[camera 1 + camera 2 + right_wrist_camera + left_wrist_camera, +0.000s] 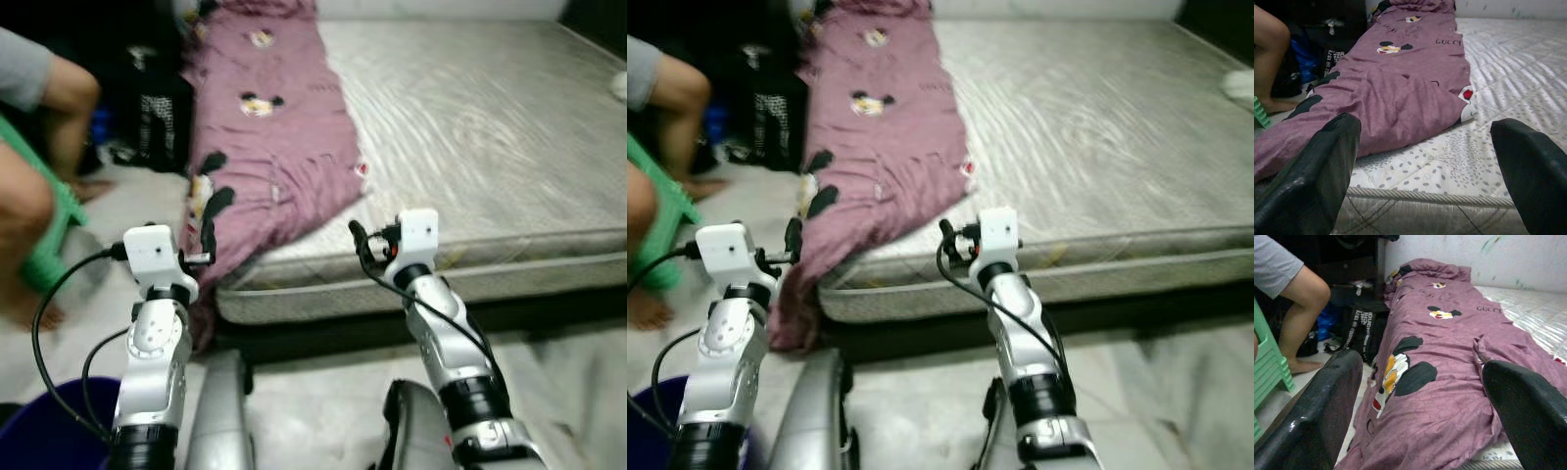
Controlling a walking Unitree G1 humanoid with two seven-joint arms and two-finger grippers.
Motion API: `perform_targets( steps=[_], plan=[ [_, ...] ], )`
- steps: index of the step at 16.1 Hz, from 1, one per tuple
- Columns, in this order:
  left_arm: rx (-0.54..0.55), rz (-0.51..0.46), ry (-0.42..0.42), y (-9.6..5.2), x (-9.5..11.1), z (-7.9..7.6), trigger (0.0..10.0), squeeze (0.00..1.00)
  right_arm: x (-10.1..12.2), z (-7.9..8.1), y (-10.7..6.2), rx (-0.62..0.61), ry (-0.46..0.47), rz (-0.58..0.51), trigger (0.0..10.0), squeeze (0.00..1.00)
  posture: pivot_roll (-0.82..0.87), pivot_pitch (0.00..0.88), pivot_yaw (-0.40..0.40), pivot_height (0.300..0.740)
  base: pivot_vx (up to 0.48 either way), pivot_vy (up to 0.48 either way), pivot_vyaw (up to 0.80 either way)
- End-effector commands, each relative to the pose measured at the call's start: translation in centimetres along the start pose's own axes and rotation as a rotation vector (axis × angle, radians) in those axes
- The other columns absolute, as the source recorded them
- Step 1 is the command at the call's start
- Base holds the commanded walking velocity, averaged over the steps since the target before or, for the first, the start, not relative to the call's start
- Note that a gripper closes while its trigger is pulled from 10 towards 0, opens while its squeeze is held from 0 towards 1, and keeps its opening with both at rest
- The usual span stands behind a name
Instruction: Clean up the room
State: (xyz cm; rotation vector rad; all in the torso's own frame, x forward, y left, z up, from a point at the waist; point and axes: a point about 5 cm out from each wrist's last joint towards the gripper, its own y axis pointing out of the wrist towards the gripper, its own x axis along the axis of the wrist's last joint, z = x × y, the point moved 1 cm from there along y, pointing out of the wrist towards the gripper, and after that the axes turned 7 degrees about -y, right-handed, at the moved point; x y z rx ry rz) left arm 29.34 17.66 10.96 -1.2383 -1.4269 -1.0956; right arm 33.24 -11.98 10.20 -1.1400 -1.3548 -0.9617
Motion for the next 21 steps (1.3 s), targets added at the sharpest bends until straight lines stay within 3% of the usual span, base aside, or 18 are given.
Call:
perform_targets(
  steps=[1, 11, 15, 21],
  plan=[
    [-0.023, -0.007, -0.007, 0.15, 0.28, -0.63, 10.0, 0.0, -0.06, -0.52, -0.13, -0.013, -0.008, 0.005, 10.0, 0.0, -0.09, 0.028, -0.025, 0.553, 0.255, 0.0, 0.0],
    [-0.035, 0.014, -0.01, 0.13, -0.05, -0.86, 10.0, 0.0, -0.12, -0.36, -0.14, -0.002, -0.013, 0.004, 10.0, 0.0, -0.09, 0.026, -0.027, 0.553, 0.256, 0.0, 0.0],
    [-0.037, 0.027, -0.009, 0.16, -0.27, -0.98, 10.0, 0.0, -0.05, -0.15, -0.14, 0.01, -0.021, -0.004, 10.0, 0.0, -0.09, 0.024, -0.028, 0.553, 0.06, 0.0, 0.6],
    [-0.027, 0.036, -0.015, 0.24, -0.38, -0.94, 10.0, 0.0, -0.24, -0.38, -0.11, 0.002, -0.013, 0.011, 10.0, 0.0, -0.09, 0.033, -0.03, 0.553, 0.0, 0.0, 0.0]
  ],
)
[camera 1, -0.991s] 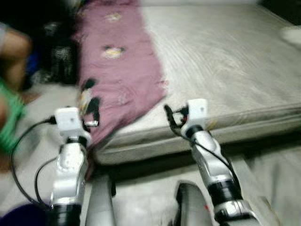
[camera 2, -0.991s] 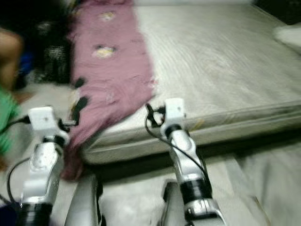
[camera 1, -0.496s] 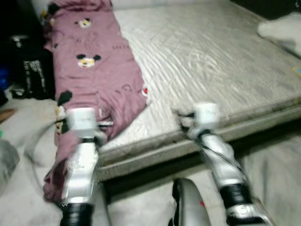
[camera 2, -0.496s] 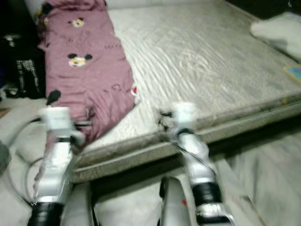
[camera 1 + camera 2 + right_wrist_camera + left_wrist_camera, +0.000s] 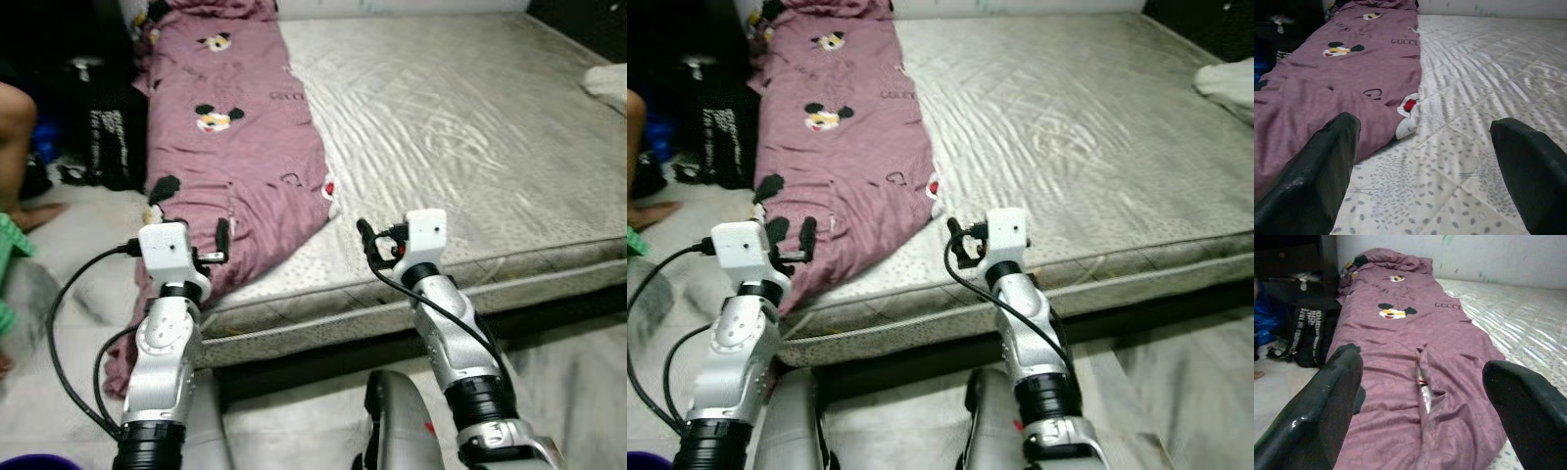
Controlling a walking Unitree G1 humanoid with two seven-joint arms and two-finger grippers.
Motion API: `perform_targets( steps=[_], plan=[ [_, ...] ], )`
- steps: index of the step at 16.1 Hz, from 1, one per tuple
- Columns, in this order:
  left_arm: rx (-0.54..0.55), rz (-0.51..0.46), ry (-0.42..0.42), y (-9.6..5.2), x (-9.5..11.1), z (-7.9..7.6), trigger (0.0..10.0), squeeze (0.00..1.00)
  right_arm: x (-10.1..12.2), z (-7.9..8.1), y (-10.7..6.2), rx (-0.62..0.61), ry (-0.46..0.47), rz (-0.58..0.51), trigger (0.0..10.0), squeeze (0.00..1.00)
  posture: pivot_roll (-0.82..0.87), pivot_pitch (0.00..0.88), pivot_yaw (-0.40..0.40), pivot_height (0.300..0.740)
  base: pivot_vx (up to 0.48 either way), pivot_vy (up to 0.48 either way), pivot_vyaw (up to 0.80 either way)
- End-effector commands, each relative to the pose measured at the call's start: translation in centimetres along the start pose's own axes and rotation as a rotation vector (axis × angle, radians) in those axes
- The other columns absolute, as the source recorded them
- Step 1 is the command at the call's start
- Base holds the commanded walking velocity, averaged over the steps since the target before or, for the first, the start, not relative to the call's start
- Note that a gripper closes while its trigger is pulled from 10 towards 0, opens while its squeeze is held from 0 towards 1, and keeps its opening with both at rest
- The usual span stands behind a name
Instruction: Clean up the room
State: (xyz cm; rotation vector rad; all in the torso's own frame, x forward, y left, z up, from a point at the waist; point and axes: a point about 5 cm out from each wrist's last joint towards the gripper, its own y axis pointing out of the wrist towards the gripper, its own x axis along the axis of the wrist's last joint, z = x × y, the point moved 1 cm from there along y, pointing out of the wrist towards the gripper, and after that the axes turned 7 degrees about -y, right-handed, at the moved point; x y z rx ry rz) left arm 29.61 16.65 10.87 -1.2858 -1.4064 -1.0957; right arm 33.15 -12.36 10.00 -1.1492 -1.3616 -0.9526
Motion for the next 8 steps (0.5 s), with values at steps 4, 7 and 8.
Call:
perform_targets(
  steps=[4, 7, 8],
  plan=[
    [-0.001, 0.006, -0.037, 0.4, -0.1, -0.6, 10.0, 0.0, 0.1, -0.4, -0.1, -0.008, 0.01, 0.002, 10.0, 0.0, -0.12, 0.036, -0.017, 0.553, 0.138, 0.0, 0.0],
    [-0.014, 0.01, -0.037, 0.7, -0.1, -1.1, 10.0, 0.0, 0.4, -0.3, 0.0, -0.014, 0.025, -0.006, 10.0, 0.0, -0.11, 0.037, -0.02, 0.553, 0.0, 0.0, 0.0],
    [-0.013, 0.006, -0.04, 0.7, -0.1, -1.1, 10.0, 0.0, 0.4, -0.2, 0.0, -0.008, 0.023, -0.002, 10.0, 0.0, -0.1, 0.041, -0.025, 0.553, 0.0, 0.0, 0.0]
  ],
)
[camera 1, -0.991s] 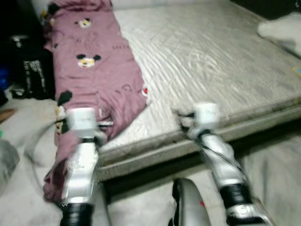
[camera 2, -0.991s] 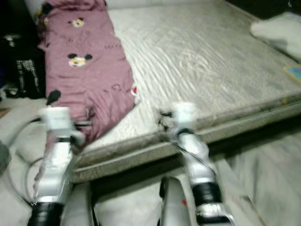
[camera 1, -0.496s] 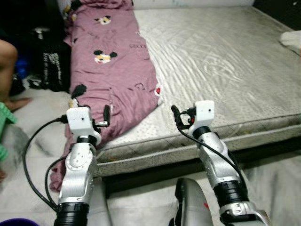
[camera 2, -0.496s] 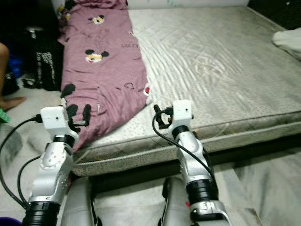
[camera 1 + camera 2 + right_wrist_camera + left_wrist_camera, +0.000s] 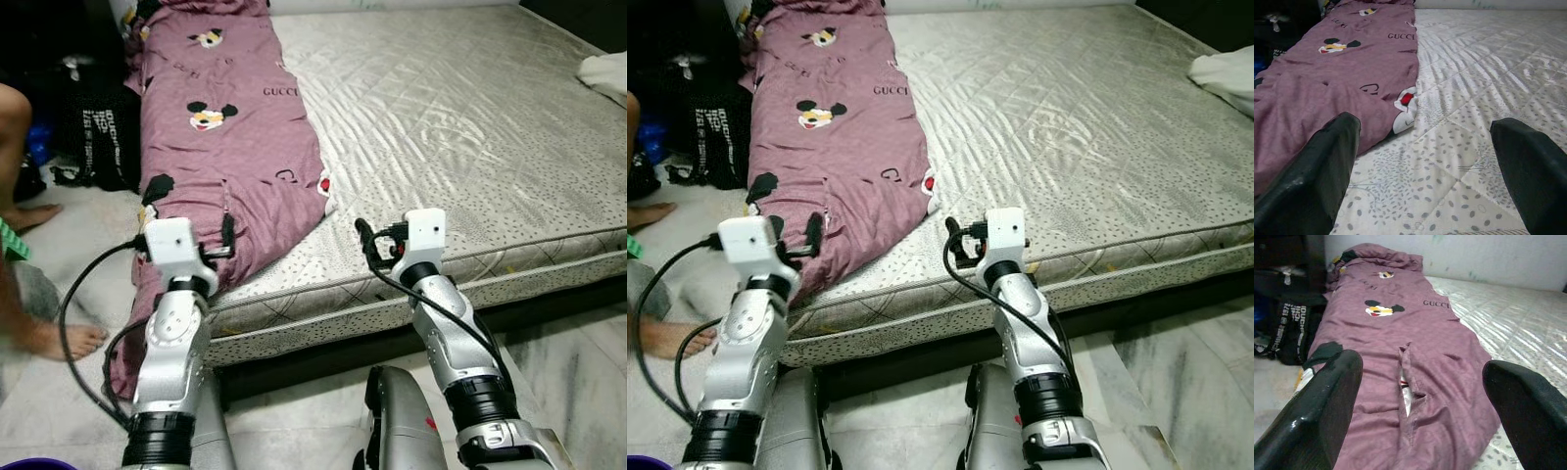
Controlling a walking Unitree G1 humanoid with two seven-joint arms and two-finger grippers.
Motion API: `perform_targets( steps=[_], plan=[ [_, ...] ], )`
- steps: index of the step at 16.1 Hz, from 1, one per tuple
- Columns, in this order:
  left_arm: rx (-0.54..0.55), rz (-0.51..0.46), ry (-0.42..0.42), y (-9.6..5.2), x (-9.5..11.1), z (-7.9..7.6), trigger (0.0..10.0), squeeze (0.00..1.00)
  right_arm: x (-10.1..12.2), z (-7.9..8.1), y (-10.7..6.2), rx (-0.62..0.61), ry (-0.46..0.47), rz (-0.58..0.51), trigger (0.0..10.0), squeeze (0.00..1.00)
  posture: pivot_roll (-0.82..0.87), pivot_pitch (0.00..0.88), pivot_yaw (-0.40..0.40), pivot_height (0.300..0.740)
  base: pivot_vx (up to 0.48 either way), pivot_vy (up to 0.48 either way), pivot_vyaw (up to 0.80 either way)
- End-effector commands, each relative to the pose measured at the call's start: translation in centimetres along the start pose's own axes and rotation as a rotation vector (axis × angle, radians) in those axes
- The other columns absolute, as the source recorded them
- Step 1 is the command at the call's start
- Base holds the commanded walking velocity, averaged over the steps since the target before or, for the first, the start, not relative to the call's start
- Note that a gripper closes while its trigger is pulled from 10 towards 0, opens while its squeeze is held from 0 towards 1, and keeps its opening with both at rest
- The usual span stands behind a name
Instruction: Clean up the room
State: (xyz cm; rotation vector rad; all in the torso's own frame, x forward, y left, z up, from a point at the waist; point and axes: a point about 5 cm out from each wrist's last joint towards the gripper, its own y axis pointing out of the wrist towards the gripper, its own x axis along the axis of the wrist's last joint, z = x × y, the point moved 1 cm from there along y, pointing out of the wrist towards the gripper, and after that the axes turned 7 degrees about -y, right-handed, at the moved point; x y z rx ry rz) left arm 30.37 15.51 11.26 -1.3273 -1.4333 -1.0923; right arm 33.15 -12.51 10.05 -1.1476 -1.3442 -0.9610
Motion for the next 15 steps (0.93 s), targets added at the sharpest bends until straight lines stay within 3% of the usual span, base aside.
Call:
perform_targets(
  steps=[1, 5, 8, 10, 11, 15],
  plan=[
    [0.015, 0.01, 0.003, -0.1, -0.2, 0.2, 10.0, 0.0, 0.3, 0.1, 0.1, 0.009, 0.002, -0.002, 10.0, 0.0, -0.1, 0.044, -0.032, 0.553, 0.0, 0.0, 0.0],
    [0.063, 0.006, -0.024, -0.2, -0.3, 0.3, 10.0, 0.0, 0.2, 0.2, -0.5, 0.038, 0.033, 0.009, 10.0, 0.0, -0.11, 0.088, -0.048, 0.538, 0.0, 0.0, 0.0],
    [0.154, -0.035, -0.019, 1.1, 0.4, 1.8, 10.0, 0.0, 0.2, -1.4, -1.5, 0.004, -0.013, 0.032, 10.0, 0.0, -0.15, 0.115, -0.053, 0.524, 0.0, 0.0, 0.0],
    [0.212, -0.041, -0.019, 2.2, 0.9, 2.9, 10.0, 0.0, 0.2, -3.8, -2.7, -0.052, -0.049, 0.053, 10.0, 0.0, -0.18, 0.136, -0.056, 0.524, 0.0, 0.0, 0.0],
    [0.235, -0.017, 0.007, 2.8, 0.8, 3.3, 10.0, 0.0, 0.2, -5.8, -4.2, -0.091, -0.096, 0.072, 10.0, 0.0, -0.2, 0.165, -0.062, 0.524, 0.0, 0.0, 0.0],
    [0.28, 0.143, 0.04, 2.9, -1.8, 4.1, 10.0, 0.0, -0.8, -8.7, -8.8, -0.143, -0.169, 0.17, 10.0, 0.0, -0.25, 0.238, -0.068, 0.524, 0.0, 0.0, 0.0]
  ],
)
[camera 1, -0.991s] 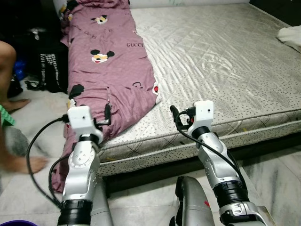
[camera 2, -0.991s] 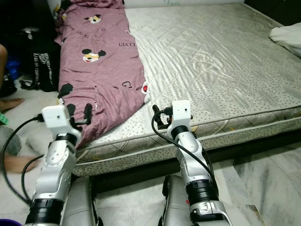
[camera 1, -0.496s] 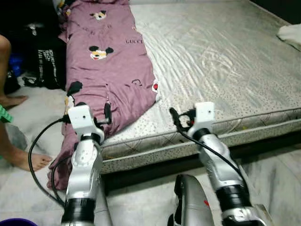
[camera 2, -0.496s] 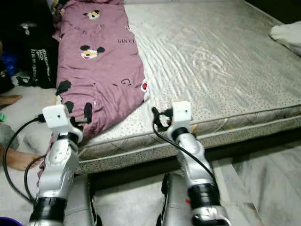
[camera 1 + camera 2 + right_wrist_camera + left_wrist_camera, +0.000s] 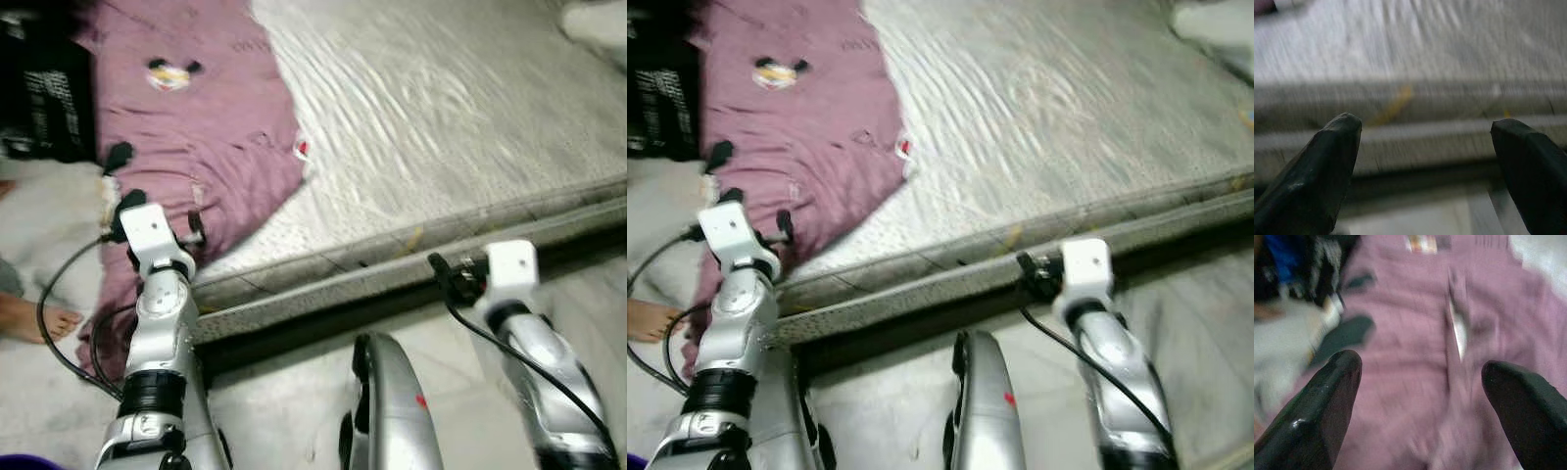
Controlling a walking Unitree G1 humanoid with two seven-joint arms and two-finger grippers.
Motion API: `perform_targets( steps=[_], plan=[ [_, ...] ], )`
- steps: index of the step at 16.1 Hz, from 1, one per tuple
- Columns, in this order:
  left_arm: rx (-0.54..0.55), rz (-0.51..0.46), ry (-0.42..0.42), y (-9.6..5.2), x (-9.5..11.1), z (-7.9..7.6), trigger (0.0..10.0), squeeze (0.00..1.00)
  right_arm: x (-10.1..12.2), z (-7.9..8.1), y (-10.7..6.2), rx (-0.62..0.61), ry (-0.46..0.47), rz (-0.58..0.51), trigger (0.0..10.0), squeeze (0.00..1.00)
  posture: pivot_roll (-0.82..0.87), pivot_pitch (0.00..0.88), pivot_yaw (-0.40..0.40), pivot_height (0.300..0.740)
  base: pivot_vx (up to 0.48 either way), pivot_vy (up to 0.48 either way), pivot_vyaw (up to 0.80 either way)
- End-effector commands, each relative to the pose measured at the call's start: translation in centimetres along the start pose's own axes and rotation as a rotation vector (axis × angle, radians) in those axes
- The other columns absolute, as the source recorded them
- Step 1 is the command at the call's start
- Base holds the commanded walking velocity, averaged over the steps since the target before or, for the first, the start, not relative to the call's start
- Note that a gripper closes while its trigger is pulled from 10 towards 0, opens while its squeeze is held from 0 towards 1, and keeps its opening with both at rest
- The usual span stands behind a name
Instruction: Clean up the room
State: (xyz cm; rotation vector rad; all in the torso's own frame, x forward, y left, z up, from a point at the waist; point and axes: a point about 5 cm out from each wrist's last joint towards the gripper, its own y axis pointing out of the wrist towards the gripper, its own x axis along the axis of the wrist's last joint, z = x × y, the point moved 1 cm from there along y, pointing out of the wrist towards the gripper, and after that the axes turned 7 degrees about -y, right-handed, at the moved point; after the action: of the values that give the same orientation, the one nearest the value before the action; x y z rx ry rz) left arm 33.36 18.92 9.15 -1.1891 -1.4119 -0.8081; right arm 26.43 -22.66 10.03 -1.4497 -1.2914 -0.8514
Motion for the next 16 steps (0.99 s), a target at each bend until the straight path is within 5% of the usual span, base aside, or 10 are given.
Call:
perform_targets(
  steps=[1, 5, 8, 12, 16],
  plan=[
    [0.013, 0.069, 0.034, 0.3, -1.0, 0.3, 10.0, 0.0, 0.3, -0.8, -0.7, -0.02, -0.008, 0.007, 10.0, 0.0, -0.26, 0.249, -0.07, 0.524, 0.0, 0.0, 0.0],
    [-0.088, 0.231, 0.099, 1.3, -2.9, -1.6, 10.0, 0.0, 0.5, -1.5, -1.9, -0.03, -0.025, 0.033, 10.0, 0.0, -0.28, 0.266, -0.072, 0.524, 0.0, 0.0, 0.0],
    [-0.357, 0.199, 0.298, 0.8, -3.2, -6.3, 10.0, 0.0, 0.6, -0.7, -1.9, -0.011, -0.034, 0.046, 10.0, 0.0, -0.29, 0.25, -0.07, 0.524, 0.0, 0.0, 0.0],
    [-0.772, 0.204, 0.653, -3.3, -6.8, -9.7, 10.0, 0.0, 1.0, -0.1, -1.1, 0.001, -0.026, 0.027, 10.0, 0.0, -0.27, 0.215, -0.06, 0.524, 0.0, 0.0, 0.0],
    [-1.128, 0.252, 0.762, -7.6, -9.6, -11.1, 10.0, 0.0, 1.2, 0.8, 0.1, 0.005, -0.006, 0.007, 10.0, 0.0, -0.24, 0.169, -0.038, 0.524, 0.0, 0.0, 0.0]
  ],
)
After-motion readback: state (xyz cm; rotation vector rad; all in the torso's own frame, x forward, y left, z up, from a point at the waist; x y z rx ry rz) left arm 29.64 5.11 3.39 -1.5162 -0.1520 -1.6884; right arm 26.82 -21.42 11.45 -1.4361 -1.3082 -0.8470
